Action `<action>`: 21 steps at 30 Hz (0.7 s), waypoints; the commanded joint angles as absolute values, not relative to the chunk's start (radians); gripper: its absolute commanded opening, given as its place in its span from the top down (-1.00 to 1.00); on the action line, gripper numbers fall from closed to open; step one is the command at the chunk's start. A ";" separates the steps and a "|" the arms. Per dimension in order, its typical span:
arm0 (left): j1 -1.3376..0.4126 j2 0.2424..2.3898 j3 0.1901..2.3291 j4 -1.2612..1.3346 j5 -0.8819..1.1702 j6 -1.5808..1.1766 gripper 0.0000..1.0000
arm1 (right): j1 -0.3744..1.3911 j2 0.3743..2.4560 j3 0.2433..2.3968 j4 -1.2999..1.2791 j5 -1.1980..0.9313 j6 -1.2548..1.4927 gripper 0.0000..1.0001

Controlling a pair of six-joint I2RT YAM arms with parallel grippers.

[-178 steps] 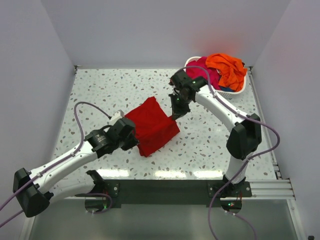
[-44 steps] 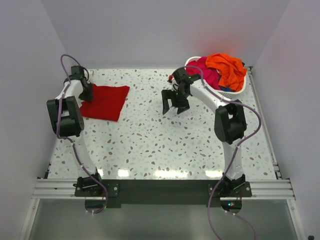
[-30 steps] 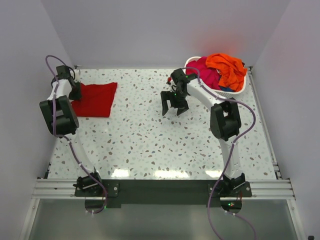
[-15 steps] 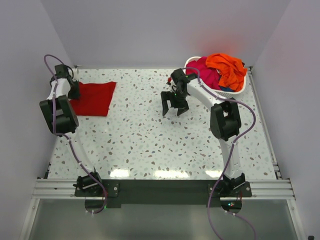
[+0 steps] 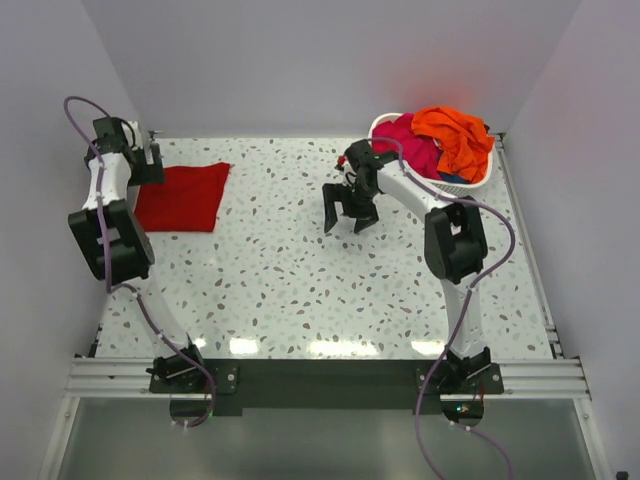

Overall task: Fold and stack the t-shirts
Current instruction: Neatly place the folded tshirt to the corner

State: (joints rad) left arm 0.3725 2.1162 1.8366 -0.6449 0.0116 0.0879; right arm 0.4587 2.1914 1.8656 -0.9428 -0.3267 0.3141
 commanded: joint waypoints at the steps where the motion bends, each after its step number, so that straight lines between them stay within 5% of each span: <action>1: 0.316 1.936 1.770 -0.623 0.003 0.037 -1.00 | 0.436 2.053 1.821 -0.865 -0.353 0.325 -0.92; 13: -0.154 1.571 1.401 -0.508 0.021 -0.326 -1.00 | 0.341 1.783 1.545 -0.680 -0.272 0.295 -0.97; 21: -0.414 1.399 1.207 -0.471 -0.158 -0.532 -1.00 | 0.287 1.600 1.359 -0.618 -0.187 0.282 -0.97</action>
State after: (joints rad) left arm -0.3744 1.4490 1.2304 -0.5255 -0.0628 -0.4259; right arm 0.2909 1.6699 1.3914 -0.6708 -0.2424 0.3046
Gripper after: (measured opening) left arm 0.997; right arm 0.985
